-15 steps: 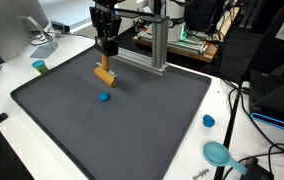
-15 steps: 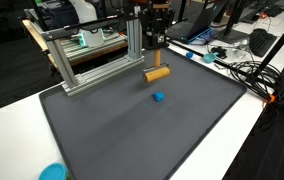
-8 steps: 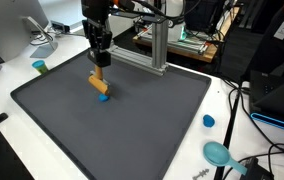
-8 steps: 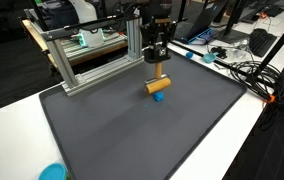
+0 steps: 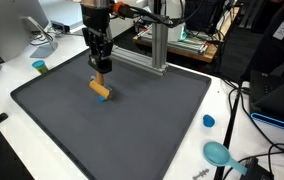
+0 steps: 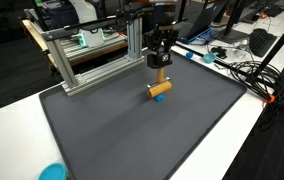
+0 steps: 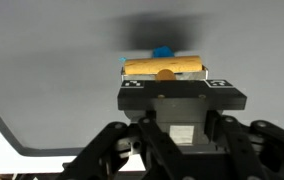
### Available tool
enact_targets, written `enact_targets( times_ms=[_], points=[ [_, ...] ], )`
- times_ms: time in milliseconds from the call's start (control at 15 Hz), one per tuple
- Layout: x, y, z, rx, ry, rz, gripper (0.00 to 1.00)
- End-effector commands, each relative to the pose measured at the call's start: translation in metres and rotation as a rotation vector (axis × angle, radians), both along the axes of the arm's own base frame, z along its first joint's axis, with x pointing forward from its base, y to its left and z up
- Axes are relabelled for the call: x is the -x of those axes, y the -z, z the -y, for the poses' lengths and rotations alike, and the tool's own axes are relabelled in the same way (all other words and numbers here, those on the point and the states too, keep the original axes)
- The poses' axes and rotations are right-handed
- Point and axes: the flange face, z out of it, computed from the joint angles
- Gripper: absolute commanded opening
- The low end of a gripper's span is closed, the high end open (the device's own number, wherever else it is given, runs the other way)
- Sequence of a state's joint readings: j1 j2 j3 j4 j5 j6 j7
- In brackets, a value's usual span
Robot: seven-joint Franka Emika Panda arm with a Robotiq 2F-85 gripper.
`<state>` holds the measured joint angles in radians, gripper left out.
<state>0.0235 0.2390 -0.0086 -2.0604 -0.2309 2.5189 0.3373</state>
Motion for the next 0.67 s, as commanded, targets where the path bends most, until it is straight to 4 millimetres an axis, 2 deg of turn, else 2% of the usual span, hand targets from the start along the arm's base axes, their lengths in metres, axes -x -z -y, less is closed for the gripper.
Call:
enact_targets(
  times_ms=[0, 600],
  points=[
    [-0.009, 0.0, 0.001, 0.009, -0.023, -0.002, 0.22],
    [-0.018, 0.023, 0.005, -0.005, -0.025, -0.046, 0.22]
  ],
)
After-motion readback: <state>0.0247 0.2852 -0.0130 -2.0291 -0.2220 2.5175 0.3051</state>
